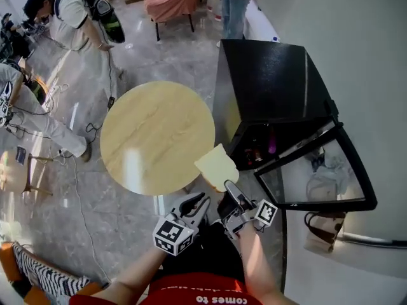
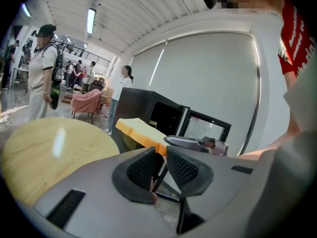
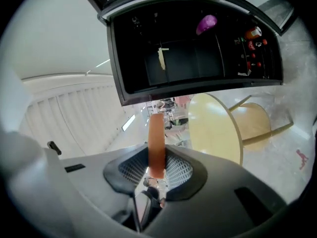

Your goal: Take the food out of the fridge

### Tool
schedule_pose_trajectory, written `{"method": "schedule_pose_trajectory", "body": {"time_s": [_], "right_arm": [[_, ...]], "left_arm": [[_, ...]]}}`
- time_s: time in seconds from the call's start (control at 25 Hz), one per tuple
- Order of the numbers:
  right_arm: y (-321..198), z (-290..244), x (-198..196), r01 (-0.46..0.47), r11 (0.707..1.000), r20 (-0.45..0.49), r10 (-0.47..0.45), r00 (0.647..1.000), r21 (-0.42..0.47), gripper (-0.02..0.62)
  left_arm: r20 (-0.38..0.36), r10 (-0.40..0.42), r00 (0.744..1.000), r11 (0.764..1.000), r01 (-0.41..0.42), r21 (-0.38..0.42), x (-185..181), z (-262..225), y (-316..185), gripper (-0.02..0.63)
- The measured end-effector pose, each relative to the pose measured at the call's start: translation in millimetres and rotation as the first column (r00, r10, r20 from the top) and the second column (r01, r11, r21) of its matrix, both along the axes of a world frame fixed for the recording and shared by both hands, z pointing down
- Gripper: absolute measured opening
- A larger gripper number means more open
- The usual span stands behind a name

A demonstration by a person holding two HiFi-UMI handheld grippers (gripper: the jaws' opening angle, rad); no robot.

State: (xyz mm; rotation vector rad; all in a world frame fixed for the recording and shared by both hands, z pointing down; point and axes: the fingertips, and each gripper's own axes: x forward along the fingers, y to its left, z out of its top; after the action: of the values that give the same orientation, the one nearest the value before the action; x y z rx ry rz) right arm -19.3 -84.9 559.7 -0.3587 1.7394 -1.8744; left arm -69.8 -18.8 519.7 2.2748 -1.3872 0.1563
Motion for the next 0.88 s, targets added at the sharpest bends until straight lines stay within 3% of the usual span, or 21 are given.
{"method": "schedule_pose_trajectory", "body": {"time_s": [0.24, 0.48, 0.64, 0.88], "right_arm": [[-4, -4, -57, 0.120, 0.993, -0.004, -0.120, 0.993, 0.016, 0.091], [0, 12, -114, 0.231, 0.973, -0.033, -0.230, 0.973, 0.008, 0.091], [-5, 48, -145, 0.280, 0.959, -0.142, -0.284, 0.948, -0.047, 0.091], [-12, 114, -180, 0.321, 0.932, -0.330, -0.359, 0.873, -0.166, 0.091]], "left_arm": [[0.030, -0.126, 0.992, 0.992, 0.126, -0.001, -43, 0, 11, 0.077], [0.047, -0.267, 0.962, 0.964, 0.268, 0.004, -89, 0, 28, 0.077], [0.060, -0.330, 0.942, 0.944, 0.330, 0.000, -113, 3, 33, 0.077], [0.068, -0.394, 0.917, 0.919, 0.395, -0.004, -135, 9, 40, 0.077]]}}
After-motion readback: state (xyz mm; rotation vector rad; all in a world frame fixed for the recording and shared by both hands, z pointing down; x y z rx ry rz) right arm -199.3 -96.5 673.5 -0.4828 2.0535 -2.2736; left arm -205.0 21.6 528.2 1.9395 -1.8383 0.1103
